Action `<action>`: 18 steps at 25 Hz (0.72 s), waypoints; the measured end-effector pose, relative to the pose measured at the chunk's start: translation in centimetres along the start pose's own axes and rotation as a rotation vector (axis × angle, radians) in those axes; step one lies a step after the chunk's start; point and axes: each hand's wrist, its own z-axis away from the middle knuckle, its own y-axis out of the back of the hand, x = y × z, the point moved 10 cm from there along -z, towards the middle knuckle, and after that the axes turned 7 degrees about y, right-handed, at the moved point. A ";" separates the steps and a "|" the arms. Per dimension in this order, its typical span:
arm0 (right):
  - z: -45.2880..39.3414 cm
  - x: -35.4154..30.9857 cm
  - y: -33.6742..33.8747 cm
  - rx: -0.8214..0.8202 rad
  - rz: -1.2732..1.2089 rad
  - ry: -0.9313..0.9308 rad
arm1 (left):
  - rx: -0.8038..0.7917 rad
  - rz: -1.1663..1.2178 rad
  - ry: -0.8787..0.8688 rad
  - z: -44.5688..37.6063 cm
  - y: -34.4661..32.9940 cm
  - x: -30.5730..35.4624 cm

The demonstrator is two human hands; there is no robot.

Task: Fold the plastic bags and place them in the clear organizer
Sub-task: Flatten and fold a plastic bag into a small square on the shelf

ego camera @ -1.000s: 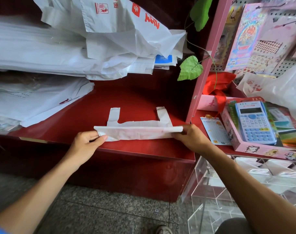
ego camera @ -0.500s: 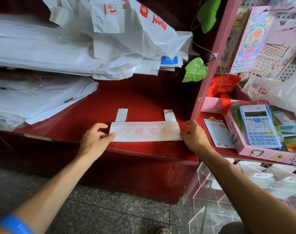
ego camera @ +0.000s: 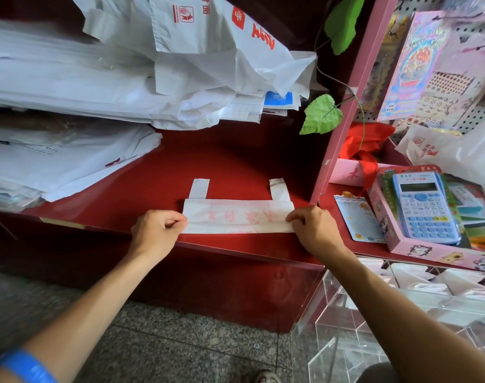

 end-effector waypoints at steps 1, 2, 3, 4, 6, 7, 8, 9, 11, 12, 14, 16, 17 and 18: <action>0.1 0.0 -0.1 -0.003 0.030 0.004 | -0.009 -0.032 -0.005 0.2 -0.2 0.2; 0.1 -0.1 -0.1 0.006 0.059 0.007 | -0.014 -0.063 -0.003 0.3 -0.3 0.3; 0.1 -0.2 0.1 0.035 0.091 0.012 | -0.013 -0.075 -0.006 0.3 -0.4 0.3; 0.1 -0.4 0.6 0.082 0.130 0.019 | 0.002 -0.082 -0.008 0.2 -0.3 0.3; -0.1 -1.2 1.6 0.194 0.225 0.046 | 0.070 -0.118 -0.048 0.0 0.1 0.9; -0.3 -2.1 1.8 0.235 0.266 0.073 | 0.118 -0.161 -0.098 0.1 0.1 1.6; -0.6 -3.4 1.7 0.255 0.288 0.111 | 0.155 -0.216 -0.164 0.3 0.0 2.7; -1.0 -4.9 1.1 0.253 0.295 0.159 | 0.173 -0.267 -0.240 0.6 -0.7 3.9; -2.0 -8.0 -1.8 0.147 0.272 0.273 | 0.121 -0.347 -0.414 1.1 -3.3 6.4; -2.3 -9.3 -4.2 0.023 0.242 0.320 | 0.055 -0.377 -0.476 1.3 -5.1 7.2; -2.3 -10.5 -8.6 -0.219 0.217 0.340 | -0.131 -0.410 -0.501 1.3 -8.5 7.5; -1.8 -9.5 -10.8 -0.349 0.232 0.261 | -0.266 -0.452 -0.489 0.9 -10.8 6.6; -1.7 -8.8 -11.1 -0.365 0.239 0.223 | -0.286 -0.496 -0.483 0.6 -11.2 6.0; -1.6 -8.1 -11.1 -0.373 0.253 0.189 | -0.281 -0.549 -0.476 0.2 -11.2 5.4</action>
